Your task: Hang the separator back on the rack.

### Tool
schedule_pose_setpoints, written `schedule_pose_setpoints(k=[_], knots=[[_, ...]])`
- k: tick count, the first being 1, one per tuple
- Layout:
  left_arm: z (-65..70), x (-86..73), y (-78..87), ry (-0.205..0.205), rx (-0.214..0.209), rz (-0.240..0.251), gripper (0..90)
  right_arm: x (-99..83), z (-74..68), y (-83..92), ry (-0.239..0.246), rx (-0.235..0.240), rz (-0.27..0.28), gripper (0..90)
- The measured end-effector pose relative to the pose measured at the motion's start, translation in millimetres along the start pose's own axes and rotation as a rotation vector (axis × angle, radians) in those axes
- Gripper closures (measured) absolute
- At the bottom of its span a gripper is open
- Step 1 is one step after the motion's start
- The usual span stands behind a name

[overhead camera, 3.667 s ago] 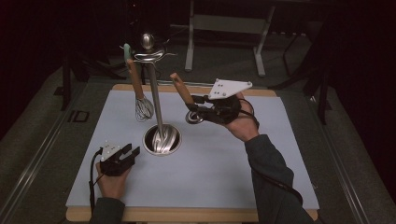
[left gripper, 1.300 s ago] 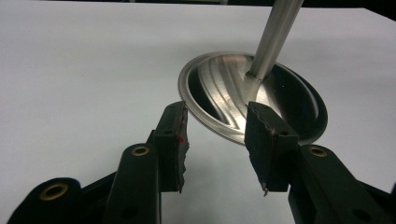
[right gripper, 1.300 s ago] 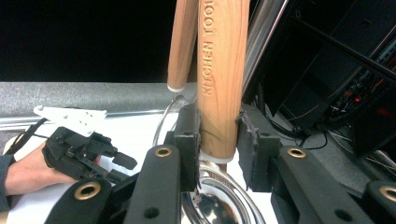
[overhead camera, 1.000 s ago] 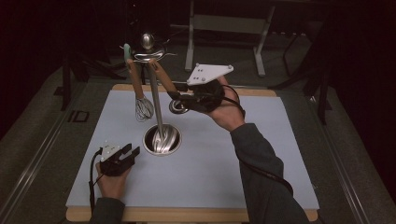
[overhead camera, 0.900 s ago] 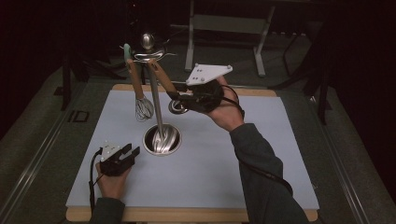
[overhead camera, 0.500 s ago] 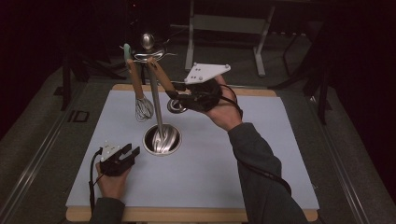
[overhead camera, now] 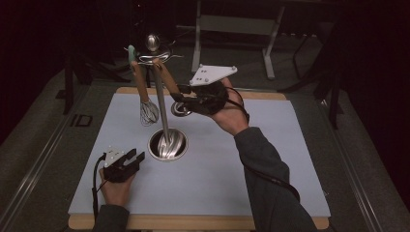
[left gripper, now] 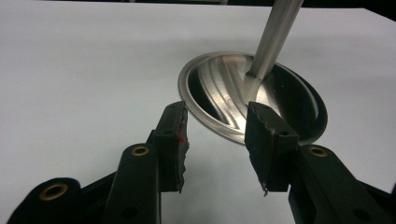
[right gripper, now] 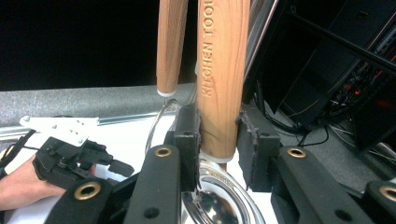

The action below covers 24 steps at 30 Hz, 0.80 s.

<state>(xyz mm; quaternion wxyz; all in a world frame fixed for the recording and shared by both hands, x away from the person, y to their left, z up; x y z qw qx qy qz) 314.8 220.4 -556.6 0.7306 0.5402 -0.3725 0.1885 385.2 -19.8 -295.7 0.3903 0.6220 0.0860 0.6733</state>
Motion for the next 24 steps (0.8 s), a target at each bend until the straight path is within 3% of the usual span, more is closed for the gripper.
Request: schedule_pose_setpoints(k=[24], knots=[[0.1,-0.1,0.1,-0.001,0.000,-0.001,59.4,-5.3,-3.0,-13.7,-0.010,0.023,-0.028,69.7]])
Point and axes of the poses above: each handheld gripper's, and its own axes: y roughly backward along the jaws, x roughly out of its top, z roughly to its right, the point moved 4 cm from there along -y, roughly forward along the jaws, and after that the axes turned 15 degrees about -z, right-handed, at the moved point
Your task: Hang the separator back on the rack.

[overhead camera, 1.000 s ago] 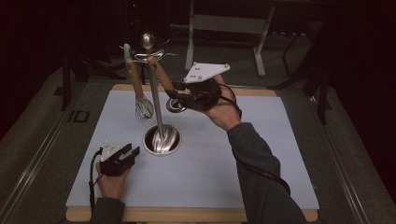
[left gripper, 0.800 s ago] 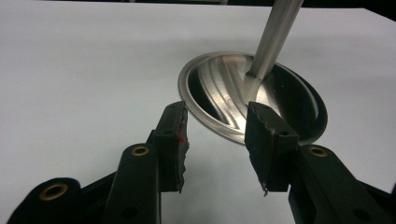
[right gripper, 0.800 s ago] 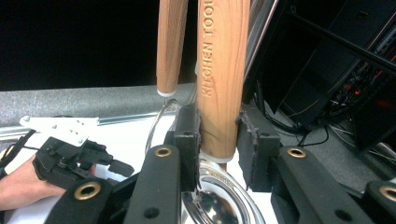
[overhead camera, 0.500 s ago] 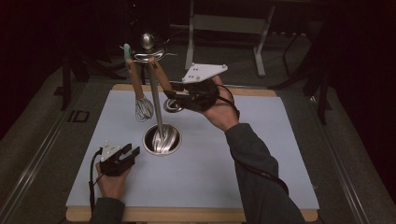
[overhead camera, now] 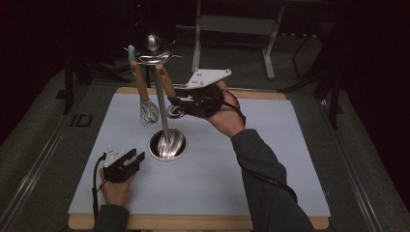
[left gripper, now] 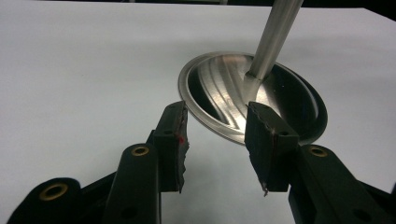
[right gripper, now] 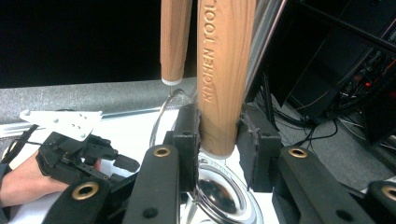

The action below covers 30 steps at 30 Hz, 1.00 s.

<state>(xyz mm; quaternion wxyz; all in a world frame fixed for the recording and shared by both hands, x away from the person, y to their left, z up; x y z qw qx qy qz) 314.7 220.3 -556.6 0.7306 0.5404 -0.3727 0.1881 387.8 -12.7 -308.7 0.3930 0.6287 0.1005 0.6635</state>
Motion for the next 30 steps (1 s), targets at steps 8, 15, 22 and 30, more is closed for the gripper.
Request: schedule_pose_setpoints(k=[8,15,22,30], knots=[[-0.1,0.0,0.0,-0.001,0.001,0.000,59.4,1.6,-4.5,-1.0,0.010,0.020,0.005,63.7],[0.0,0.0,-0.1,-0.002,0.001,0.000,59.4,1.2,-6.4,0.3,0.012,0.029,0.012,60.7],[-0.1,0.0,0.0,-0.002,0.002,0.000,59.3,0.5,-5.1,8.4,0.001,0.047,0.040,60.2],[0.2,0.0,0.1,-0.004,0.003,0.000,59.2,-4.1,-0.5,16.1,-0.007,0.035,0.035,59.5]])
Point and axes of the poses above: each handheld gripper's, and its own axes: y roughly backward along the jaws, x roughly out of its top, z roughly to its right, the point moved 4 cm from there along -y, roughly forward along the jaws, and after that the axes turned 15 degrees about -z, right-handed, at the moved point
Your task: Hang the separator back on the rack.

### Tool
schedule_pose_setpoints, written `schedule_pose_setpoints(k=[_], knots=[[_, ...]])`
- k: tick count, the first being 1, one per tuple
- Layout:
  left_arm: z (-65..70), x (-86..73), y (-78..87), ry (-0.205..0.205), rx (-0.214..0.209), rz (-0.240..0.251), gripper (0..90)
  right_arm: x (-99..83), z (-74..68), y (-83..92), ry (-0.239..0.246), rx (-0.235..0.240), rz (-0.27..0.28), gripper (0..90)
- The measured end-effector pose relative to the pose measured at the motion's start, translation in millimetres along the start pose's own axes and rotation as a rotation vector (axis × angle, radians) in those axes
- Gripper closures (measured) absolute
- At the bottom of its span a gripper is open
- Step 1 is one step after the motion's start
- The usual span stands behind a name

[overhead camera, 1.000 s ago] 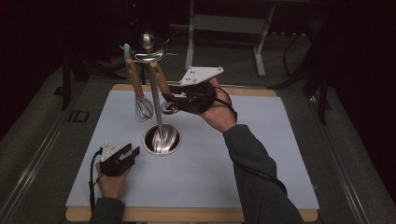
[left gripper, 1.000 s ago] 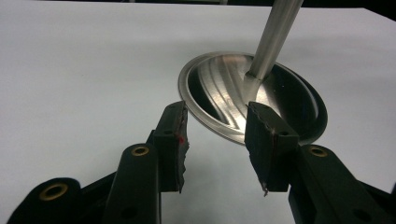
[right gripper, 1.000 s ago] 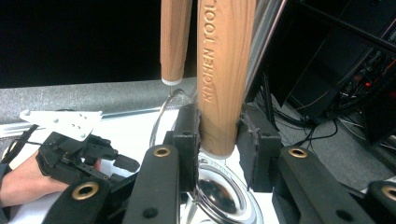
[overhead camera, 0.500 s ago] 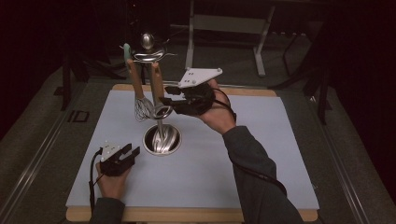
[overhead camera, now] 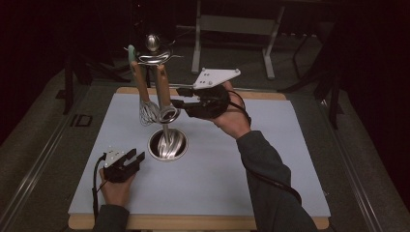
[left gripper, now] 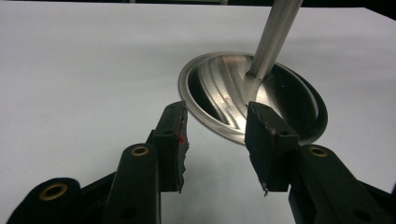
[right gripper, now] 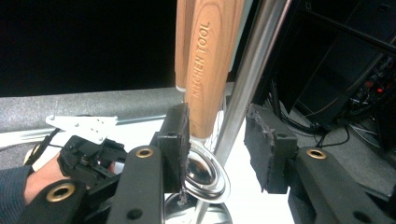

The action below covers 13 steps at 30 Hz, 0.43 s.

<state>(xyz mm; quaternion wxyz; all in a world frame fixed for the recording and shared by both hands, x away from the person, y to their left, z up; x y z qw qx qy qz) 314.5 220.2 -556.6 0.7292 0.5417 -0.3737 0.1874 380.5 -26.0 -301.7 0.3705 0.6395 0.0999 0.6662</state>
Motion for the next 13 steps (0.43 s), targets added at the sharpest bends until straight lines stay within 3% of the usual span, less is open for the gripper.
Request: schedule_pose_setpoints(k=[7,13], knots=[[0.1,0.0,0.2,0.004,-0.001,0.004,59.1,-10.6,6.3,4.3,-0.024,-0.011,-0.019,58.5],[0.1,-0.1,0.2,0.005,0.000,0.004,59.0,-45.1,18.6,7.8,-0.055,-0.044,-0.098,56.6]])
Point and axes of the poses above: each handheld gripper's, and its own axes: y roughly backward along the jaws, x roughly out of its top, z roughly to its right, the point moved 4 cm from there along -y, roughly forward along the jaws, and after that the axes turned 15 degrees about -z, right-handed, at the moved point
